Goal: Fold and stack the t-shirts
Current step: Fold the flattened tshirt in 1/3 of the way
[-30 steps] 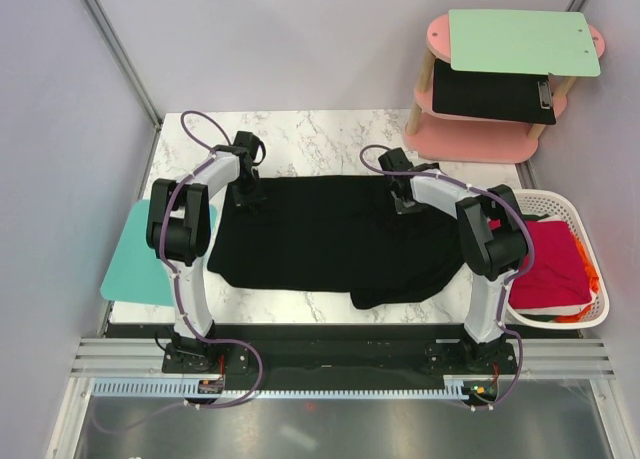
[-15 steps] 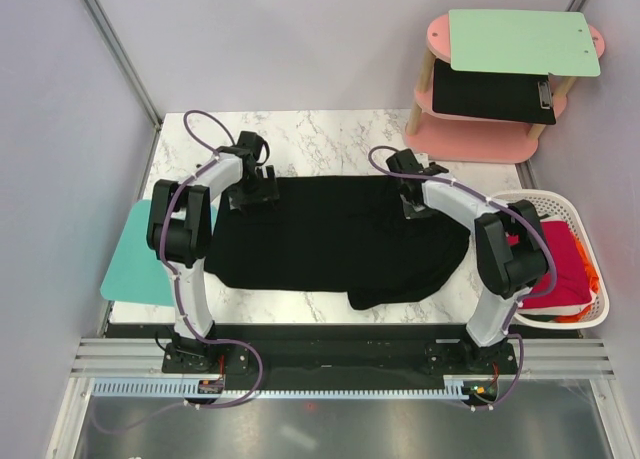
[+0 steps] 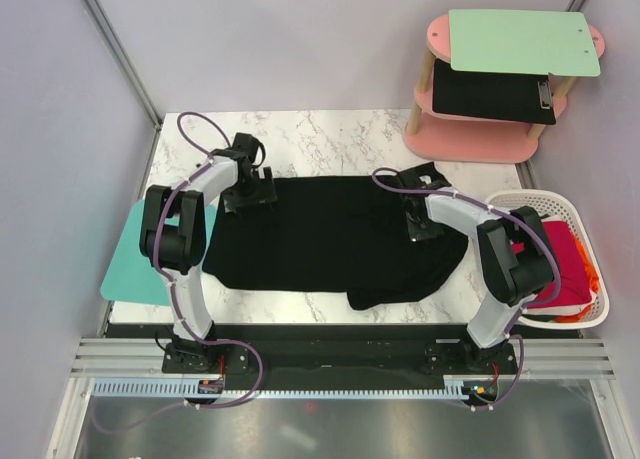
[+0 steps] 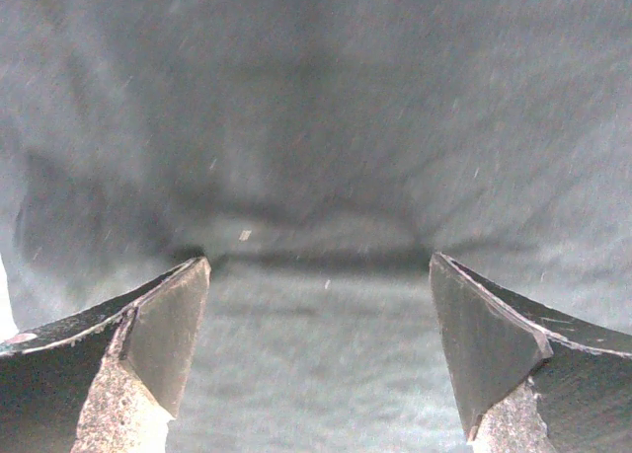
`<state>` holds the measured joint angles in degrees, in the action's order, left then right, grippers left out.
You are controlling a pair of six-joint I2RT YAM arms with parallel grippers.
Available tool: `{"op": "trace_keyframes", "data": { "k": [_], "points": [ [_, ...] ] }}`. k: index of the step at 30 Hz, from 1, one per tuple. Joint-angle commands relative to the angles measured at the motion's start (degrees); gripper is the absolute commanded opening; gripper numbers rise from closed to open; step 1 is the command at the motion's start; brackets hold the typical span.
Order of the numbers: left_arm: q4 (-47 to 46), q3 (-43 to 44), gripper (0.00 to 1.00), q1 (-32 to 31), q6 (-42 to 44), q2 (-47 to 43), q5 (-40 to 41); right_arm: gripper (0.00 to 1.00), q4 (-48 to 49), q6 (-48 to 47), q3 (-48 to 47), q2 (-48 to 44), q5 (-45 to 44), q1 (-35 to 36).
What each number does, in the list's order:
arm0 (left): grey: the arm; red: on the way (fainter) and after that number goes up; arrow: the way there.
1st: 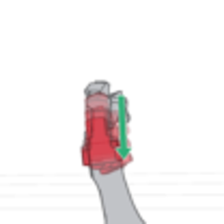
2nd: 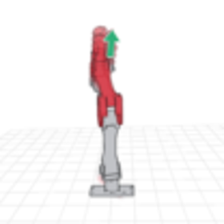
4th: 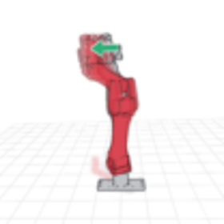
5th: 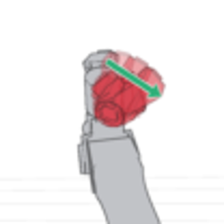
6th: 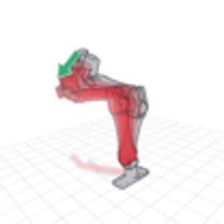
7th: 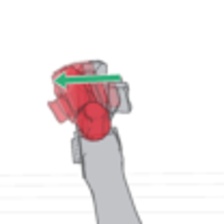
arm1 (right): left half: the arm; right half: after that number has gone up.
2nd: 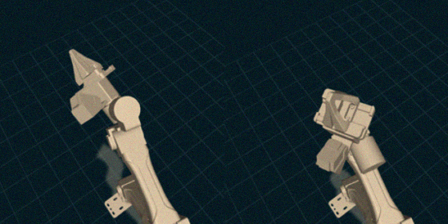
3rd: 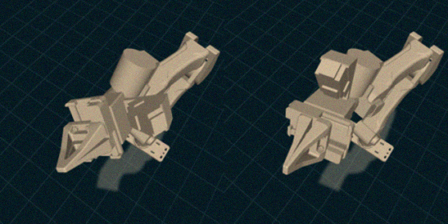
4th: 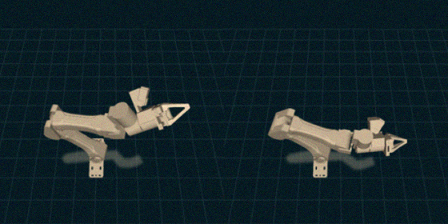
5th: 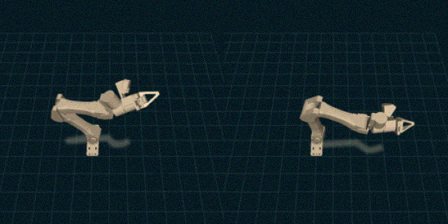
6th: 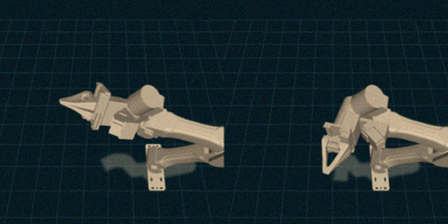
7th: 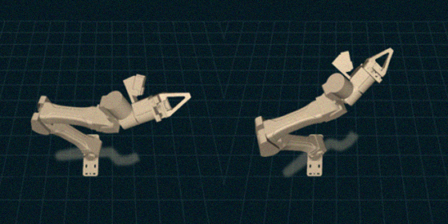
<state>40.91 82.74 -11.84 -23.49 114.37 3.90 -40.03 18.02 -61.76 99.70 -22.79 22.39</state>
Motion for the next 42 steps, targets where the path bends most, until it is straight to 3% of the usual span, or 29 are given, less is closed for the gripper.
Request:
{"op": "trace_keyframes", "data": {
  "k": [1,6,18,28,29,30,32,33,36,42],
  "points": [
    [1.1,-0.7,1.0,0.6,1.0,-8.4,-1.3,0.0,1.7,0.8,-1.1,-6.7,0.4,0.5],
    [1.2,-1.7,1.0,0.5,1.2,-14.8,-6.2,0.0,4.9,-1.1,-4.8,-7.8,-1.5,0.5],
    [1.6,-6.4,1.0,0.4,1.8,-21.9,-6.6,0.0,7.7,-2.0,-13.1,10.0,0.3,0.5],
    [1.7,-7.6,1.0,0.4,1.7,-20.0,-5.2,0.01,0.9,-0.8,-10.7,4.6,1.6,0.4],
    [1.6,-7.7,1.0,0.4,1.7,-19.8,-5.1,0.04,0.0,-0.6,-10.5,4.4,2.3,0.4],
    [1.7,-7.8,1.0,0.4,1.7,-19.6,-5.0,0.27,-1.5,-0.6,-10.1,3.8,3.4,0.5],
    [1.7,-8.1,1.0,0.4,1.6,-19.4,-4.7,0.47,-2.3,-0.6,-8.6,2.4,4.9,0.5],
    [1.6,-8.2,1.0,0.4,1.5,-19.4,-4.7,0.66,-2.8,-0.6,-8.0,1.8,5.9,0.5],
    [1.6,-8.5,1.0,0.4,1.6,-19.3,-4.3,0.89,-3.0,-0.6,-5.6,-0.3,8.5,0.5],
    [1.6,-8.7,1.0,0.4,1.9,-19.5,-4.1,0.95,-3.6,-1.1,-2.6,-2.0,9.3,0.5]
  ]
}}
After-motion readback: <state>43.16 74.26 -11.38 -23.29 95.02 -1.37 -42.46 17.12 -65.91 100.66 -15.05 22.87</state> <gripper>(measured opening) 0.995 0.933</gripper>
